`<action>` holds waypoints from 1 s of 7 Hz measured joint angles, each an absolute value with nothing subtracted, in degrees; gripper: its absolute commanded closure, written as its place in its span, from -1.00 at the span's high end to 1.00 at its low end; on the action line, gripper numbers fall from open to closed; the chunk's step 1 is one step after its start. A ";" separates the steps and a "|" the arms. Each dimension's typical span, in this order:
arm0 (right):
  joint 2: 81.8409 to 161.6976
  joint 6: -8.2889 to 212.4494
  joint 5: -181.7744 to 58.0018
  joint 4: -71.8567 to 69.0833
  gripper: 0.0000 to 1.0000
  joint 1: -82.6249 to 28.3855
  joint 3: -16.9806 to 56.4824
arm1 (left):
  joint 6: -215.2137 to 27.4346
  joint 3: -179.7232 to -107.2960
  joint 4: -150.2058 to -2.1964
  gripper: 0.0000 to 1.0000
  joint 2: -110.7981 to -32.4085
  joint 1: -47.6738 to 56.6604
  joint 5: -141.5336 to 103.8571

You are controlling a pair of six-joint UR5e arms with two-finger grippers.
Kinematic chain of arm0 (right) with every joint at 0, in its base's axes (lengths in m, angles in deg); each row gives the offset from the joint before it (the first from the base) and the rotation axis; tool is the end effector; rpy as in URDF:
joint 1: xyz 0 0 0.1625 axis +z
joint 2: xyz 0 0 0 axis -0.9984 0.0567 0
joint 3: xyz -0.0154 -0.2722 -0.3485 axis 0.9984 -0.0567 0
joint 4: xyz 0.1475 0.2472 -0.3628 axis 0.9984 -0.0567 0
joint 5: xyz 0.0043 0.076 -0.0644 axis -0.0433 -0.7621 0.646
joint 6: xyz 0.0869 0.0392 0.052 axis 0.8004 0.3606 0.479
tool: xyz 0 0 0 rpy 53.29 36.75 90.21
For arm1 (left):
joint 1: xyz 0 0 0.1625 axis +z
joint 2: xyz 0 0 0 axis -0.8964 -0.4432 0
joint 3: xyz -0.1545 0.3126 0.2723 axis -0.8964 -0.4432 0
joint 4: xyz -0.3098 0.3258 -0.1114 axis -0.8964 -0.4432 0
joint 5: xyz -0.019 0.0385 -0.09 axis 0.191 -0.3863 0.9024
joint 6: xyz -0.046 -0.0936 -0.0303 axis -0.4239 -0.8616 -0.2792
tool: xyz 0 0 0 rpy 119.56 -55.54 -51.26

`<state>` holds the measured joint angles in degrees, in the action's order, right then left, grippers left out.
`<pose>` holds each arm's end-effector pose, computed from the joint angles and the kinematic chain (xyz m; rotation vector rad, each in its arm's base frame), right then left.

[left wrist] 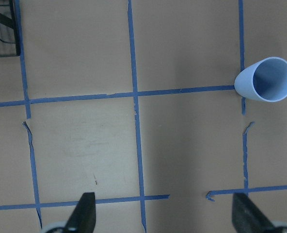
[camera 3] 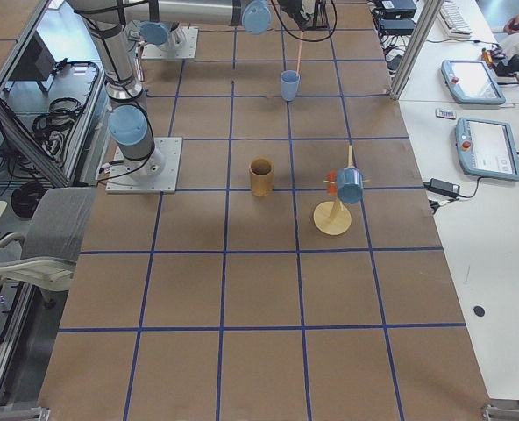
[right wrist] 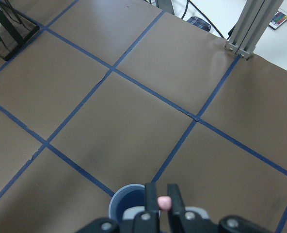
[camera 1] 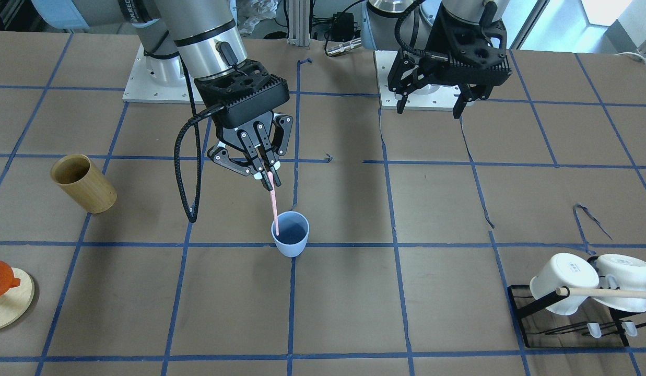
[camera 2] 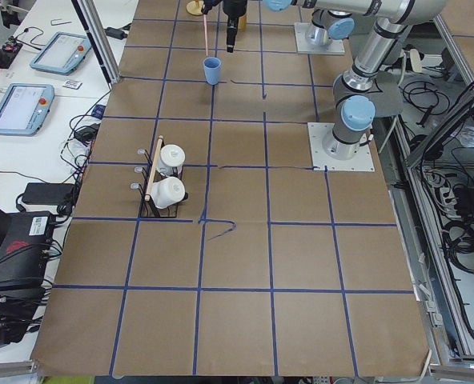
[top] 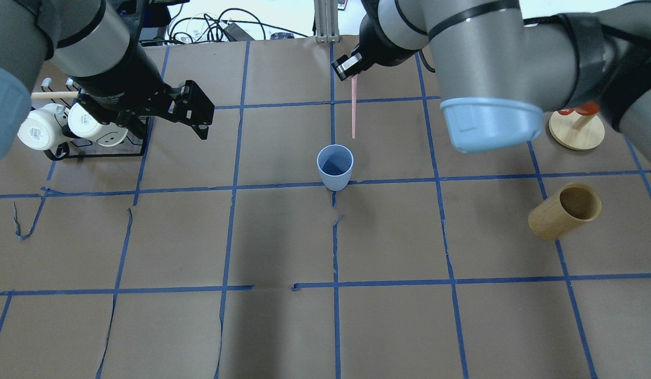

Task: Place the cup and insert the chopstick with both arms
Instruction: 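Carry the pink stick with the right gripper over the blue cup, then lower the pink stick into the blue cup and open the right gripper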

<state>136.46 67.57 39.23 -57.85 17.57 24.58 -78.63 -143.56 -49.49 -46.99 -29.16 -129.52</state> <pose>0.3026 -0.5561 0.4591 -0.8710 2.7187 -0.7731 -0.1602 -0.5042 0.5336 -0.0930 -3.1214 0.1204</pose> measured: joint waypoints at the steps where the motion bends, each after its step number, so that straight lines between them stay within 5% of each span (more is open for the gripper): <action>1: 135.95 67.62 39.08 -58.78 -1.00 17.97 25.01 | -78.63 -143.57 -49.48 1.00 -46.98 -29.15 -129.48; 3: 135.30 67.77 38.87 -59.21 -1.00 19.90 25.30 | -78.63 -143.59 -49.54 1.00 -46.75 -29.07 -129.46; 5: 135.14 67.90 38.79 -59.27 0.56 20.64 26.50 | -78.63 -143.63 -49.57 1.00 -46.39 -28.77 -129.60; 6: 135.12 68.82 38.72 -59.95 1.00 20.73 27.41 | -78.63 -143.65 -49.57 1.00 -46.34 -28.72 -129.60; 7: 135.11 71.13 38.92 -61.03 1.00 20.78 27.95 | -78.63 -143.67 -49.57 1.00 -46.33 -28.70 -129.57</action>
<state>135.11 71.13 38.92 -61.03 20.78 27.95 -78.63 -143.67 -49.57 -46.33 -28.70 -129.57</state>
